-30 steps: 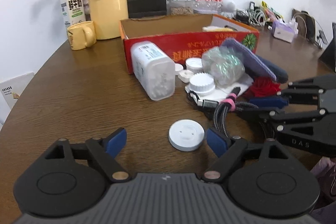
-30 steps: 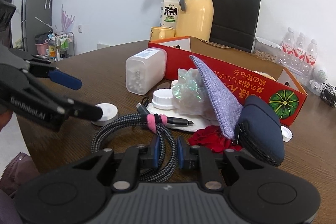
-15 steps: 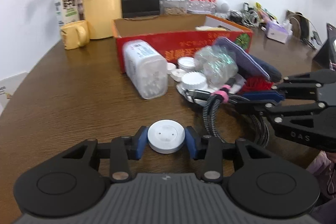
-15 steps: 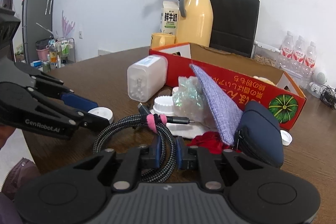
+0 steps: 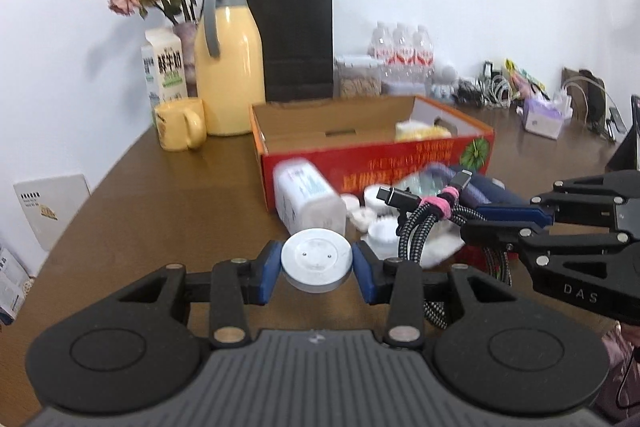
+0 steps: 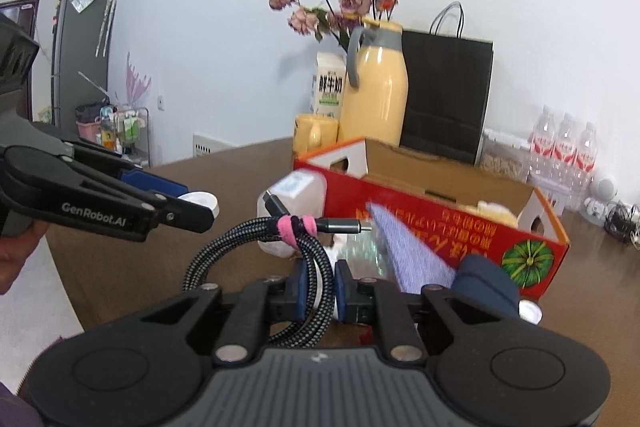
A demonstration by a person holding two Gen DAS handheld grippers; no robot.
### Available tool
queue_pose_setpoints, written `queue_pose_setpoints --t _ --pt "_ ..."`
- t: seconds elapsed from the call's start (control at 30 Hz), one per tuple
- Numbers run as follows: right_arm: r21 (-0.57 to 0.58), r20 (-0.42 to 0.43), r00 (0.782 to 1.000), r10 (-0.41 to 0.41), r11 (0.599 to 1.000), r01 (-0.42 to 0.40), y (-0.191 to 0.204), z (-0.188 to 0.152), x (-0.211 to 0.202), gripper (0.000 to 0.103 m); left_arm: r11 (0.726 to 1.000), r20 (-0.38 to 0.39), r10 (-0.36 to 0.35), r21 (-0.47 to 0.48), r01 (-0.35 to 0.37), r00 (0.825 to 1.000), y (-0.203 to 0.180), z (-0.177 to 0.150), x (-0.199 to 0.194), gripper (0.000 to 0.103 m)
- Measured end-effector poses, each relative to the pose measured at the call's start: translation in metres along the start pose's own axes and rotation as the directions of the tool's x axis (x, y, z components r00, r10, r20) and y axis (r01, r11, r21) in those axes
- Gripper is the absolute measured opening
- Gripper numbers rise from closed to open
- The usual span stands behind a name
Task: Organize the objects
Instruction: 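Carry the cable into the box with the right tool while the left tool drops the disc in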
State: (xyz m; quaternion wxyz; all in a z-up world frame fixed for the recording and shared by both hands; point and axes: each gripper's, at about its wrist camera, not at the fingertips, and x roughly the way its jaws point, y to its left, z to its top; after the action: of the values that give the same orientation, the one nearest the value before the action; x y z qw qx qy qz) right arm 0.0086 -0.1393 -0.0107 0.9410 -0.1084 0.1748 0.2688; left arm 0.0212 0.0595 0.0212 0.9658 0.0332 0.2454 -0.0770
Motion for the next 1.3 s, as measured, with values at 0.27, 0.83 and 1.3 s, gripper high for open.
queue_pose_setpoints --t 0.27,0.83,1.3 --pt "0.004 0.079 0.996 -0.046 0.999 0.045 -0.015 0.035 0.004 0.013 0.999 0.104 0.017 -0.03 -0.014 0.994 -0.001 0.042 -0.004 0.04" --pt "0.065 0.076 0.981 -0.176 0.983 0.172 -0.1 0.1 0.115 0.013 0.997 0.167 0.043 -0.076 -0.031 0.985 -0.006 0.126 0.112 0.04" --pt "0.166 -0.074 0.978 -0.194 0.965 0.204 -0.145 0.092 0.206 0.013 0.989 0.009 0.088 -0.117 -0.086 0.996 0.004 0.141 0.219 0.04"
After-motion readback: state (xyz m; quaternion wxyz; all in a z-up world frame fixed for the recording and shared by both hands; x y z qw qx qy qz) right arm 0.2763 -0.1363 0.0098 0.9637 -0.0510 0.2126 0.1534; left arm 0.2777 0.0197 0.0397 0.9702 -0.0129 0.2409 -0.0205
